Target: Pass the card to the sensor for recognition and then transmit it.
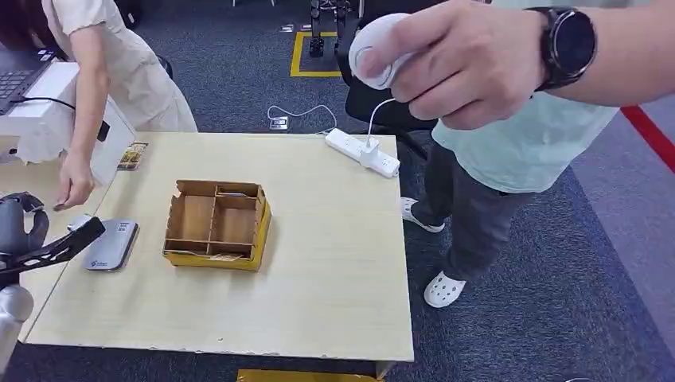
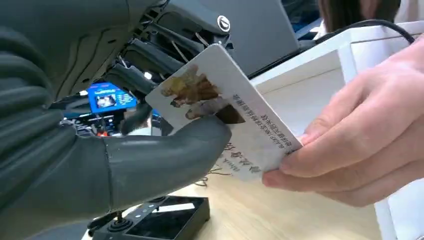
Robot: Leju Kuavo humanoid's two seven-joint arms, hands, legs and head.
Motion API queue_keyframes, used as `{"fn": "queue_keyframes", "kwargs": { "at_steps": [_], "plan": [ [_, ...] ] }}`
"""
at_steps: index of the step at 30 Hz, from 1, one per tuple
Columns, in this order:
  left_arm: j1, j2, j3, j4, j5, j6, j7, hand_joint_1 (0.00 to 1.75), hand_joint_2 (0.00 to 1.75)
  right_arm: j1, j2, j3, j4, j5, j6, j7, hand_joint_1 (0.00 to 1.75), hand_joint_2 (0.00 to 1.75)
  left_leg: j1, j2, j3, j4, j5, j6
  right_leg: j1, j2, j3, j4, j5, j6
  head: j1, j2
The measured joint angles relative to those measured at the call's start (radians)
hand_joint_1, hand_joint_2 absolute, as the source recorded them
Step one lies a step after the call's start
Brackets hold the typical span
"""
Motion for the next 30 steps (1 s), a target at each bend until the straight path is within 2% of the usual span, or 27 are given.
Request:
{"fn": "queue_keyframes", "kwargs": {
  "at_steps": [13,23,30],
  "plan": [
    [0.001,0.000,0.004,0.000,0.006,0.014,-0.014,1.75,1.75,0.000,0.000,0.000,0.000,0.000,0.000,0.000,0.00,1.75,0.000,0.000,0.000,0.000,0.000,0.000,0.000,0.000,0.000,0.000,0.000,0.000,0.000,0.000],
    [0.047,-0.003,0.004,0.002,-0.022,-0.010,-0.015,1.75,1.75,-0.001,0.000,0.000,0.000,0.002,0.001,0.000,0.00,1.75,0.000,0.000,0.000,0.000,0.000,0.000,0.000,0.000,0.000,0.000,0.000,0.000,0.000,0.000],
    [0.109,-0.042,0.003,0.002,-0.051,-0.016,-0.013,1.75,1.75,-0.001,0.000,0.000,-0.003,0.002,0.000,0.000,0.00,1.75,0.000,0.000,0.000,0.000,0.000,0.000,0.000,0.000,0.000,0.000,0.000,0.000,0.000,0.000]
  ]
}}
